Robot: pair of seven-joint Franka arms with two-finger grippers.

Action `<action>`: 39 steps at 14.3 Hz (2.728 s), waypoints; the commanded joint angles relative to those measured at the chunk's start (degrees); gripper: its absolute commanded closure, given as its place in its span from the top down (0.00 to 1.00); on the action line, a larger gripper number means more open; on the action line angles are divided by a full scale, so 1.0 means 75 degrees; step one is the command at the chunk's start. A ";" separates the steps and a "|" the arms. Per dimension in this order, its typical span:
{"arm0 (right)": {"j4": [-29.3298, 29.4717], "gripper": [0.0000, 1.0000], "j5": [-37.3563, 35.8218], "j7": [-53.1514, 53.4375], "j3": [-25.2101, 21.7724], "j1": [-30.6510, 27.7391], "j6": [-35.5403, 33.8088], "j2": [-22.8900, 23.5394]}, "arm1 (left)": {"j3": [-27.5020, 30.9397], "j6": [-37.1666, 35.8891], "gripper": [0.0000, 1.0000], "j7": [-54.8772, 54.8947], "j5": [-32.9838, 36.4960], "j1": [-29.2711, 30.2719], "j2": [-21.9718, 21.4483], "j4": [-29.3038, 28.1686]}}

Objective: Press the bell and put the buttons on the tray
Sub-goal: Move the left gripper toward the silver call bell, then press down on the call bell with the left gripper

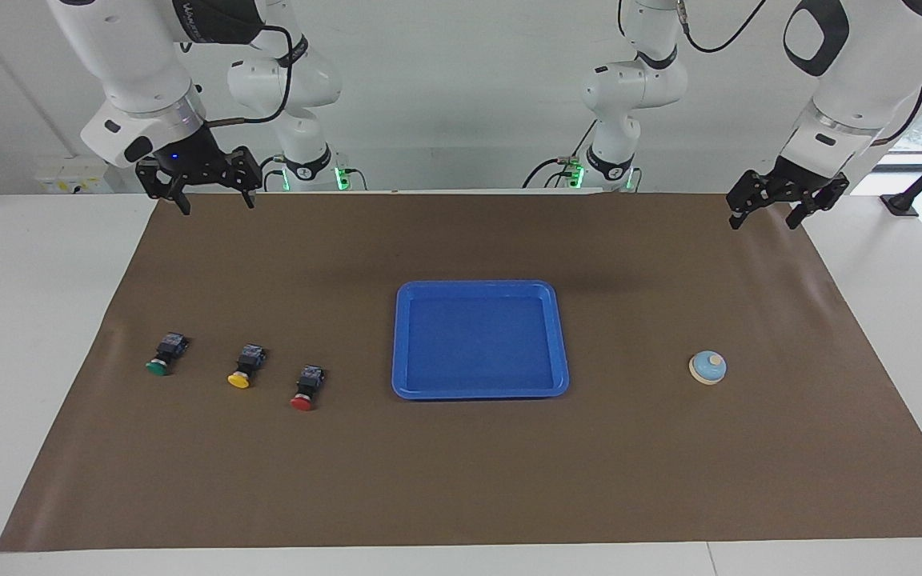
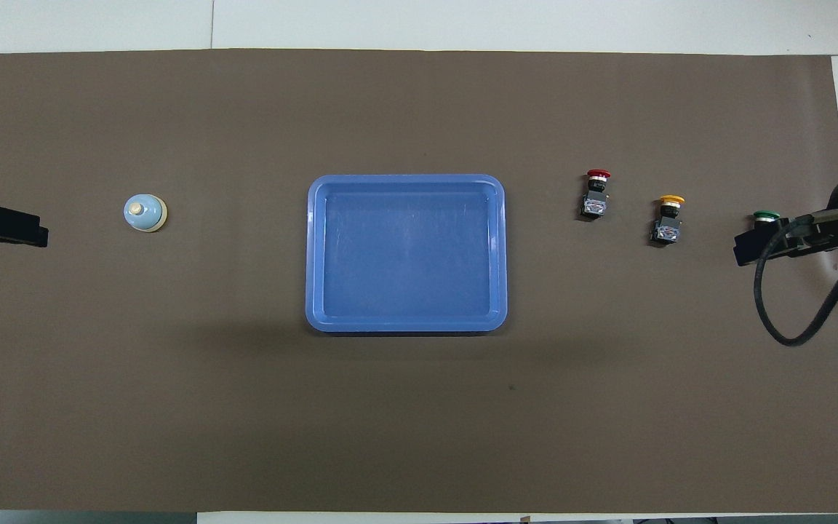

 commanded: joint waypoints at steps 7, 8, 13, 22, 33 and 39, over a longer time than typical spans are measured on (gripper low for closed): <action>-0.0168 1.00 0.0046 -0.0009 0.0060 -0.0097 0.0041 -0.0141 | 0.0055 0.0481 0.99 0.0019 -0.0014 -0.0073 -0.0202 -0.0504; -0.0168 1.00 0.0046 -0.0009 0.0060 -0.0097 0.0041 -0.0141 | 0.0055 0.0658 0.84 0.0031 -0.0014 -0.0073 -0.0109 -0.0517; -0.0168 1.00 0.0046 -0.0009 0.0060 -0.0097 0.0041 -0.0141 | 0.0067 0.1993 0.00 -0.0063 -0.0002 -0.0061 0.1131 -0.0517; -0.0168 1.00 0.0046 -0.0009 0.0060 -0.0097 0.0041 -0.0141 | 0.0078 0.4035 0.00 -0.0625 -0.0002 0.0045 0.2670 -0.1314; -0.0168 1.00 0.0046 -0.0009 0.0060 -0.0097 0.0041 -0.0141 | 0.0090 0.4819 0.00 -0.0661 -0.0002 0.0056 0.3114 -0.1302; -0.0168 1.00 0.0046 -0.0009 0.0060 -0.0097 0.0041 -0.0141 | 0.0113 0.5116 0.00 -0.0731 0.0010 0.0033 0.3384 -0.1338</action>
